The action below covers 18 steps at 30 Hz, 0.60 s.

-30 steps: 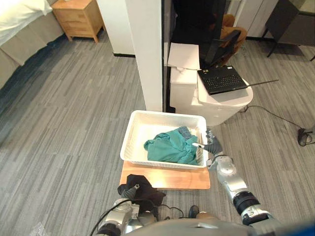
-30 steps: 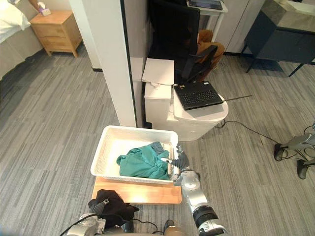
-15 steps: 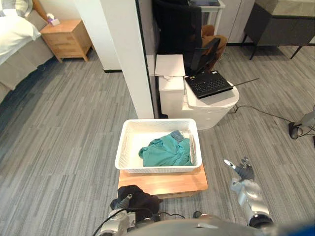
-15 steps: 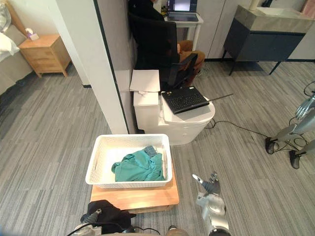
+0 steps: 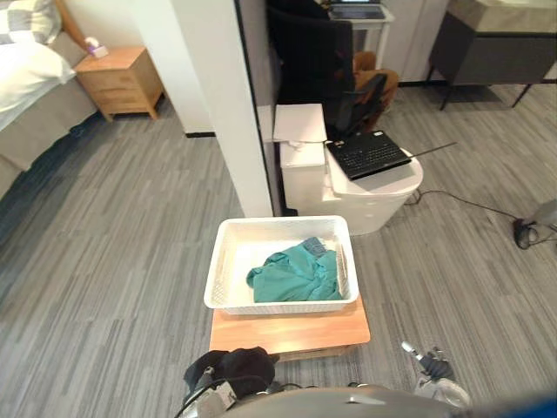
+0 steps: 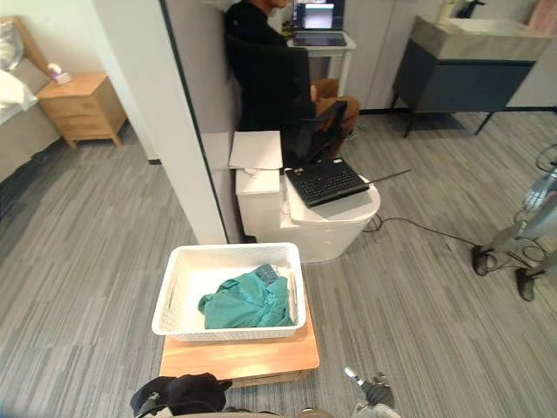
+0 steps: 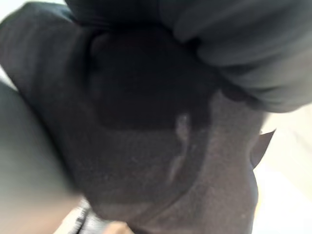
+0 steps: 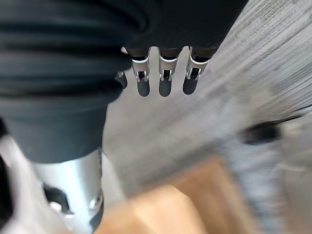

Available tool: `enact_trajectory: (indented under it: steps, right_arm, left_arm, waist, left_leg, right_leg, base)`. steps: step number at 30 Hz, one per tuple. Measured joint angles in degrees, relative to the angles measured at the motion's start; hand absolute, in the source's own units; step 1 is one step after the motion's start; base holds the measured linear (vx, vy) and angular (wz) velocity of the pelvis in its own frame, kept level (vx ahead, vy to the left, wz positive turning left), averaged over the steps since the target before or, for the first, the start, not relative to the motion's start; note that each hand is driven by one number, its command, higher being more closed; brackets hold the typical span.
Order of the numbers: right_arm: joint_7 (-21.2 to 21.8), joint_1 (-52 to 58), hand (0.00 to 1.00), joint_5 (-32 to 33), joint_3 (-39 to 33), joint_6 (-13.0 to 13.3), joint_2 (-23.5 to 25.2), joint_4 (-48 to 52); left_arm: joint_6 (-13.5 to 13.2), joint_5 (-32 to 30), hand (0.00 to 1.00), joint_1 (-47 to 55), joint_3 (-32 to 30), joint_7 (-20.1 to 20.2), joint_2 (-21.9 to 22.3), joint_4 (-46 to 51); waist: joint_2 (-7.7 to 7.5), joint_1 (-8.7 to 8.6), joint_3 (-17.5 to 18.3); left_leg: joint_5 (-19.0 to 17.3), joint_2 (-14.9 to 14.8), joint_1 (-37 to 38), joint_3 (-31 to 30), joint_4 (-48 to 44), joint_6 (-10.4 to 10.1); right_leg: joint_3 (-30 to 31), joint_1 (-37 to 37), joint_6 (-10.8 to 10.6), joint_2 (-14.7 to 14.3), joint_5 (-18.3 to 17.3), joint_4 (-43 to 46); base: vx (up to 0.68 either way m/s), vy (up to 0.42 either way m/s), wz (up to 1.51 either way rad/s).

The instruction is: Tidy the bed and pick cloth on bed and put in laundry

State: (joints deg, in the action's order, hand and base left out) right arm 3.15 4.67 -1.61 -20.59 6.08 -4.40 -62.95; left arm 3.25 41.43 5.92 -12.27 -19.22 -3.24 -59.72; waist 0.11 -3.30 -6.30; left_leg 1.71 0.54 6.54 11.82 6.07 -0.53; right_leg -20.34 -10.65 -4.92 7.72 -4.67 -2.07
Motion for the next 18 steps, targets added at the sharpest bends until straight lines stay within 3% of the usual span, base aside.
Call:
enact_trajectory:
  steps: [4,6,9,10,12,14,16,18]
  right_arm:
    - [3.94,-0.57,0.00,3.92,-0.02,-0.60,-0.25,-0.67]
    - [5.23,-2.09,0.00,5.32,-0.01,-0.72,-0.15,-1.13]
    - [5.66,-3.01,0.00,5.37,0.00,-1.00,-0.12,-1.13]
    - [5.64,-3.06,0.00,5.36,0.01,-1.35,-0.09,-1.17]
    - [5.67,-2.92,0.00,5.53,0.19,-2.05,0.02,-1.18]
    - [5.56,-2.98,0.00,7.40,0.64,-2.66,-0.07,-0.94]
    - [5.39,-2.87,0.00,8.30,1.69,-2.88,-0.06,-0.95]
    - [5.35,-2.11,0.00,8.19,3.10,-2.75,-0.04,-0.63]
  left_arm:
    - [-5.18,6.72,1.00,1.36,-2.44,0.12,0.73,1.44]
    - [-10.95,11.54,1.00,4.21,-4.98,1.43,0.65,1.71]
    - [-13.55,17.53,1.00,6.39,-8.76,7.72,0.31,1.99]
    - [-17.08,15.06,1.00,6.97,-8.94,9.09,0.33,4.30]
    - [-19.43,15.23,1.00,7.13,-8.47,13.46,-0.12,11.34]
    - [-25.54,13.57,1.00,4.75,-6.49,16.77,-0.40,17.34]
    - [-28.03,13.62,1.00,1.09,-7.22,16.21,-1.11,20.64]
    - [-28.34,13.38,1.00,-5.00,-11.34,12.77,-4.84,25.15]
  waist:
    - [0.21,2.93,0.16]
    - [-0.03,4.41,-0.08]
    - [-0.53,4.74,-0.33]
    - [-1.09,4.79,-0.69]
    - [-1.99,4.87,-1.19]
    - [-2.04,4.64,-1.44]
    - [-1.81,4.43,-1.58]
    - [-1.49,3.80,-1.30]
  left_leg:
    - [0.54,2.35,-3.36,-7.26,-0.01,0.72]
    - [0.67,3.70,-3.54,-9.57,-0.03,1.27]
    - [0.73,4.67,-3.52,-10.13,-0.19,1.39]
    - [0.73,4.94,-3.49,-10.02,-0.40,1.39]
    - [0.73,4.93,-3.32,-9.59,-0.40,1.38]
    - [0.31,4.15,-2.62,-8.38,-0.17,0.76]
    - [-0.30,3.51,-1.59,-6.32,-0.04,0.11]
    - [-0.59,2.63,-1.45,-4.00,-0.02,0.23]
  right_leg:
    - [-8.43,-0.43,-1.64,1.83,-2.55,0.93]
    - [-10.60,-1.59,-2.04,2.62,-2.65,1.28]
    - [-11.35,-2.31,-2.15,3.28,-2.65,1.25]
    - [-11.36,-2.50,-2.16,3.50,-2.62,1.26]
    - [-11.22,-2.83,-2.09,3.48,-2.49,1.48]
    - [-9.83,-2.64,-1.28,3.30,-1.95,2.12]
    - [-7.91,-2.40,-1.11,2.98,-1.83,2.24]
    - [-5.75,-1.62,-1.08,2.27,-1.86,2.10]
  base:
    - [0.02,0.009,1.26]
    - [0.12,0.033,0.60]
    - [0.12,0.017,0.25]
    - [0.10,0.016,0.18]
    - [0.06,-0.010,0.13]
    - [0.00,-0.035,-0.15]
    - [-0.05,-0.049,-0.51]
    - [-0.08,-0.093,-0.73]
